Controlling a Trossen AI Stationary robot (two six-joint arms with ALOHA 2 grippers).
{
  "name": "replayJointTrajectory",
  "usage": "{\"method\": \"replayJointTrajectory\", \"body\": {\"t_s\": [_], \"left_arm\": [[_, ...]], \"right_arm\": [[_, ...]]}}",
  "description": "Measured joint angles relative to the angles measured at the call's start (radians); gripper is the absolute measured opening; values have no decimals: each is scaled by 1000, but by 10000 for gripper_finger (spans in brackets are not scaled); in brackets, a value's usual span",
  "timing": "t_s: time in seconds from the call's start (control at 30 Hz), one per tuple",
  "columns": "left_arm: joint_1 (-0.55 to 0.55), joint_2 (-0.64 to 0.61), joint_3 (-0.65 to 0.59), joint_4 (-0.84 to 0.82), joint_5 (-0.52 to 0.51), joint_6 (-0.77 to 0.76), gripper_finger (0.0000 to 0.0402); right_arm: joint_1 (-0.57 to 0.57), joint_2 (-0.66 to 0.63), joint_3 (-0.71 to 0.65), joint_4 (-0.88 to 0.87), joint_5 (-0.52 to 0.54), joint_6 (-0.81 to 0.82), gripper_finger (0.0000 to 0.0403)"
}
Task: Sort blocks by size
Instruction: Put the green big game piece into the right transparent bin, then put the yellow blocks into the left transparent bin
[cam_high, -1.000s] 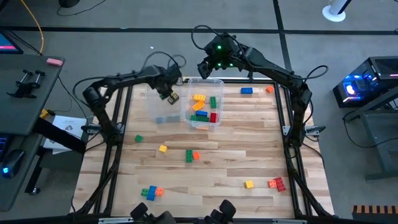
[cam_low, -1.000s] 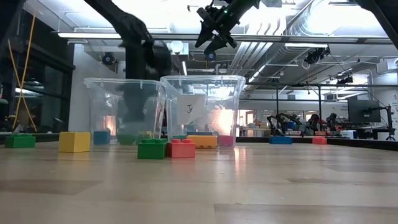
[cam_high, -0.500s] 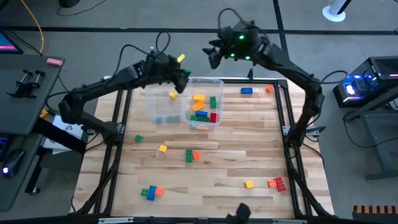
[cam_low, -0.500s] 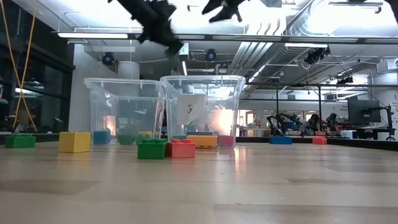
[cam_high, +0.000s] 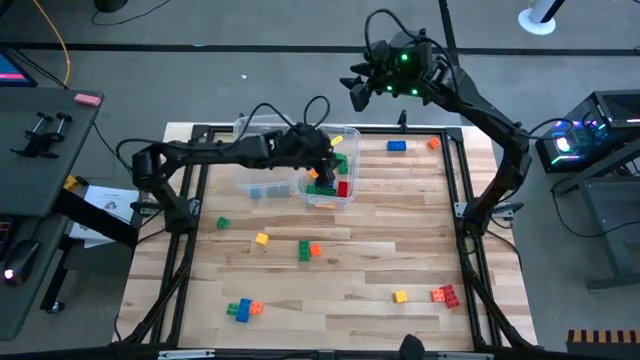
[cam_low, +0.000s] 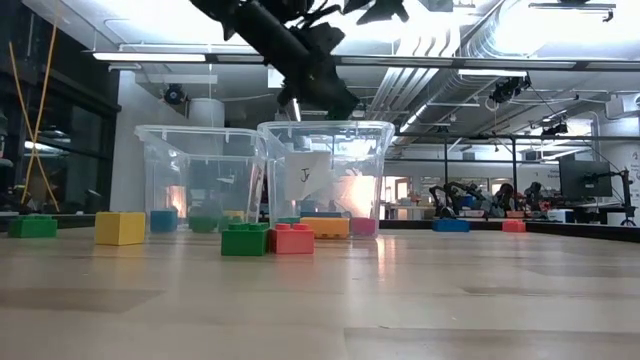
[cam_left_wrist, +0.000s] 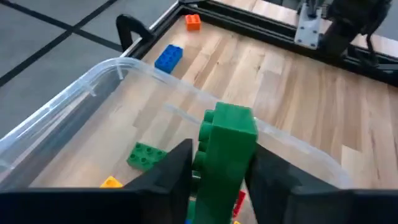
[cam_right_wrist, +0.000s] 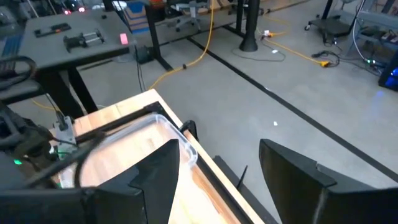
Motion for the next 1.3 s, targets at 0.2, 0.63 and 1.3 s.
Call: {"method": "replayJointTrajectory", "body": {"t_s": [0.2,0.63,1.3], "left_arm": [[11,-73,0,-5,-4,0,199],[-123,-538,-194,-412,98,-34,238],[-565,-449,-558,-379,17,193,239]], "right_arm": [[0,0,0,-8,1,0,218],[0,3,0,-9,1,-51,218],[0,4,-1,-104,1,-79,218]]}}
